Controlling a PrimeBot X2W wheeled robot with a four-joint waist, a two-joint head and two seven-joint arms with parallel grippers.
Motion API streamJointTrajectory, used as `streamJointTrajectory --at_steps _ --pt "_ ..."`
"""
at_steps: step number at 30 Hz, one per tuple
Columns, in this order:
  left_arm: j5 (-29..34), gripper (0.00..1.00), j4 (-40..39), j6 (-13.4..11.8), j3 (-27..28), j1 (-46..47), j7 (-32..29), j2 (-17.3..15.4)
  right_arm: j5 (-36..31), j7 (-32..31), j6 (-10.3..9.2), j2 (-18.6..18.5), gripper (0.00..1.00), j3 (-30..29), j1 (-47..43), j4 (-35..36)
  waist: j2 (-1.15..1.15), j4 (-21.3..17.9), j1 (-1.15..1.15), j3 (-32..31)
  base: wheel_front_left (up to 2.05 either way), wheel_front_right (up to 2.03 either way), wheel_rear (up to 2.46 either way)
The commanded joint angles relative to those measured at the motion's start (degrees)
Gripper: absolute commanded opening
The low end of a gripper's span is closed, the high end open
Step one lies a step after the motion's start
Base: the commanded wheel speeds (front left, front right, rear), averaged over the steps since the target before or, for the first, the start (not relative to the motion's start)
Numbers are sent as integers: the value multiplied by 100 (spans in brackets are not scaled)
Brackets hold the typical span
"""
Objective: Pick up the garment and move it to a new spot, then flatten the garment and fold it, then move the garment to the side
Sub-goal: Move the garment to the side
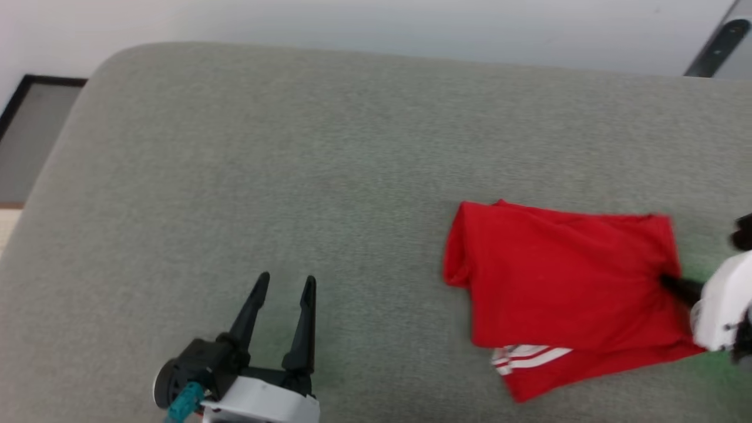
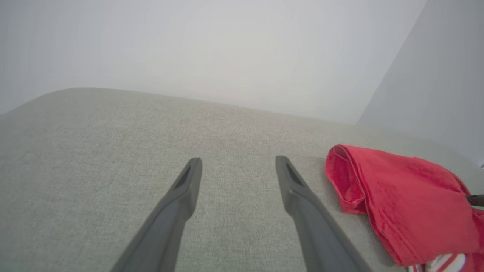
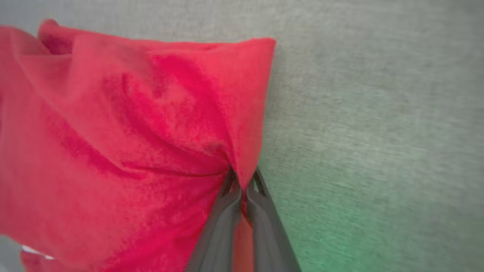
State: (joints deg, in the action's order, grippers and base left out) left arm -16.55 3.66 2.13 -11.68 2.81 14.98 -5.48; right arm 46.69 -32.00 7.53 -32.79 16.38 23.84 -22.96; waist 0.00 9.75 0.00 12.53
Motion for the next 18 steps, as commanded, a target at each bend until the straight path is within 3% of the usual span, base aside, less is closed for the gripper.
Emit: streamJointTrajectory --at_steps 1,11,18 --pt "46 100 -23 46 8 98 21 -12 77 77 -10 -109 0 -145 -75 -16 0 -193 0 -21 0 0 0" --pt "265 100 -136 146 49 570 17 -53 21 385 -8 -759 0 -1054 -336 204 0 -1255 0 303 0 0 0" --pt "428 100 -171 193 44 987 15 -202 -399 553 -8 -1193 0 -1445 -41 53 0 -1659 0 662 0 0 0"
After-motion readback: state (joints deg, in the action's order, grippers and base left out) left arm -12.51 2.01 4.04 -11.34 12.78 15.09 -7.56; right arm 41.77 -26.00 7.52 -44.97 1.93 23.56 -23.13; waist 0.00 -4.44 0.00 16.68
